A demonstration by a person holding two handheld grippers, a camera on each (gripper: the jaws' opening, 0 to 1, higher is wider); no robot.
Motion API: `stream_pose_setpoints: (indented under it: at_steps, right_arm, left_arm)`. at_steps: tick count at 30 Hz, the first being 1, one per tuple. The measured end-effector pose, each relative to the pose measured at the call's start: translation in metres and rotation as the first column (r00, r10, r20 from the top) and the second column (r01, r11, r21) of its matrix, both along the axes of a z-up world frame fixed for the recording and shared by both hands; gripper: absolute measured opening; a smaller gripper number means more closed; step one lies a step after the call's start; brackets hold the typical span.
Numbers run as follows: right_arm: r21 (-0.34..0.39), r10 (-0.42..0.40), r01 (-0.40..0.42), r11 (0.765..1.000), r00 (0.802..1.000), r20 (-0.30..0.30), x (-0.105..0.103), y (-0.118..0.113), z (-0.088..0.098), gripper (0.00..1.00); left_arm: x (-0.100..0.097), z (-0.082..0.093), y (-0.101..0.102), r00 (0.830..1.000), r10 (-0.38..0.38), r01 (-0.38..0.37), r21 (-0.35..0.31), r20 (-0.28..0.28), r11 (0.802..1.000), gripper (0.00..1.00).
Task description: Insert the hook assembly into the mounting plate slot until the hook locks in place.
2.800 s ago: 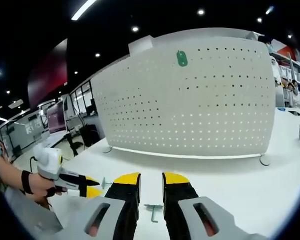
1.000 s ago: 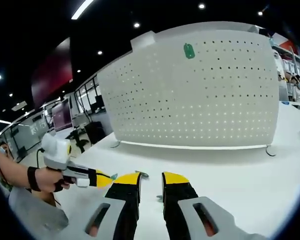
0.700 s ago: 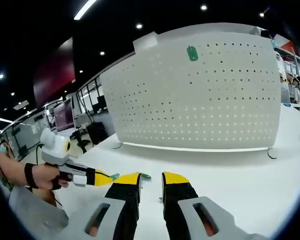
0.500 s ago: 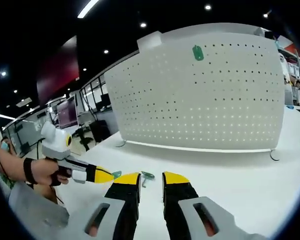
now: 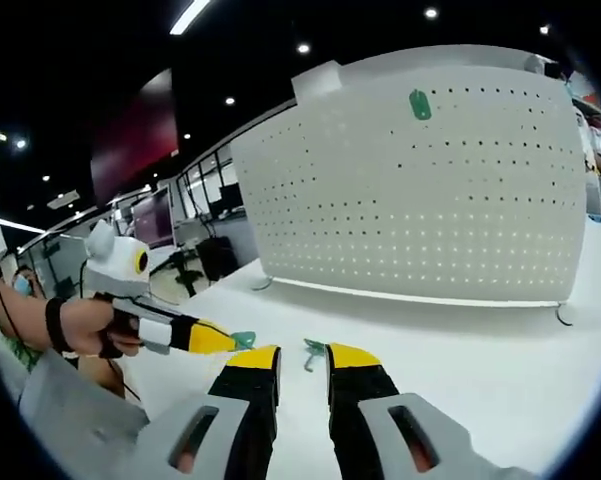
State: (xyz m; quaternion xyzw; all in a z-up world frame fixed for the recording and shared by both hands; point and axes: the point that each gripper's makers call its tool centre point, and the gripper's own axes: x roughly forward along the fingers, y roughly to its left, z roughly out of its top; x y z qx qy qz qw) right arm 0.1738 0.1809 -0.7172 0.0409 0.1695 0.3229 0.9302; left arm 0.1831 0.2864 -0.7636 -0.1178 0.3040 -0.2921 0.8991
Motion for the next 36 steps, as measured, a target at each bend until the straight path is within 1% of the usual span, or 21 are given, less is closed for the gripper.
stream_pose_setpoints:
  at_steps: [1,5,7,10,13,16,19,21,31,34,36]
  right_arm:
    - [-0.007,0.007,-0.007,1.000,1.000,-0.003,-0.002,0.002,-0.001,0.18]
    - [0.011,0.033,-0.033,0.999,0.999,-0.009,-0.006,0.008,-0.002,0.18]
    - [-0.002,0.052,-0.052,0.999,0.999,-0.007,-0.010,0.012,-0.003,0.18]
    - [-0.013,0.088,-0.088,0.996,0.996,-0.007,-0.015,0.018,-0.004,0.18]
    - [-0.022,0.124,-0.124,0.992,0.992,-0.010,-0.021,0.023,-0.005,0.18]
    - [-0.018,0.145,-0.145,0.989,0.989,-0.010,-0.025,0.027,-0.005,0.18]
    - [-0.033,0.170,-0.170,0.985,0.985,-0.014,-0.030,0.031,-0.009,0.18]
    - [-0.036,0.179,-0.179,0.983,0.984,-0.020,-0.032,0.033,-0.010,0.18]
    - [-0.089,0.221,-0.221,0.971,0.975,-0.002,-0.037,0.037,-0.012,0.17]
    - [-0.096,0.240,-0.239,0.966,0.971,-0.001,-0.040,0.039,-0.012,0.17]
    - [-0.127,0.259,-0.256,0.958,0.966,0.006,-0.042,0.039,-0.013,0.15]
  left_arm:
    - [-0.002,0.001,-0.001,1.000,-0.001,0.001,-0.008,-0.005,1.000,0.08]
    - [-0.008,0.008,-0.005,1.000,-0.002,0.001,-0.046,-0.020,0.999,0.08]
    - [-0.010,0.010,-0.006,1.000,-0.001,-0.001,-0.064,-0.027,0.998,0.08]
    - [-0.013,0.010,-0.007,0.999,0.004,-0.007,-0.073,-0.039,0.997,0.08]
    - [-0.019,0.016,-0.009,0.998,0.001,-0.009,-0.121,-0.063,0.993,0.08]
    - [-0.022,0.019,-0.011,0.997,-0.010,0.000,-0.138,-0.071,0.990,0.08]
    - [-0.026,0.021,-0.013,0.997,-0.020,0.007,-0.157,-0.080,0.988,0.08]
    - [-0.028,0.022,-0.014,0.997,-0.023,0.011,-0.157,-0.074,0.987,0.08]
    - [-0.044,0.028,-0.028,0.989,-0.093,0.069,-0.204,-0.112,0.977,0.08]
    - [-0.047,0.033,-0.032,0.988,-0.111,0.086,-0.210,-0.108,0.974,0.08]
    - [-0.049,0.034,-0.034,0.985,-0.128,0.101,-0.218,-0.114,0.971,0.08]
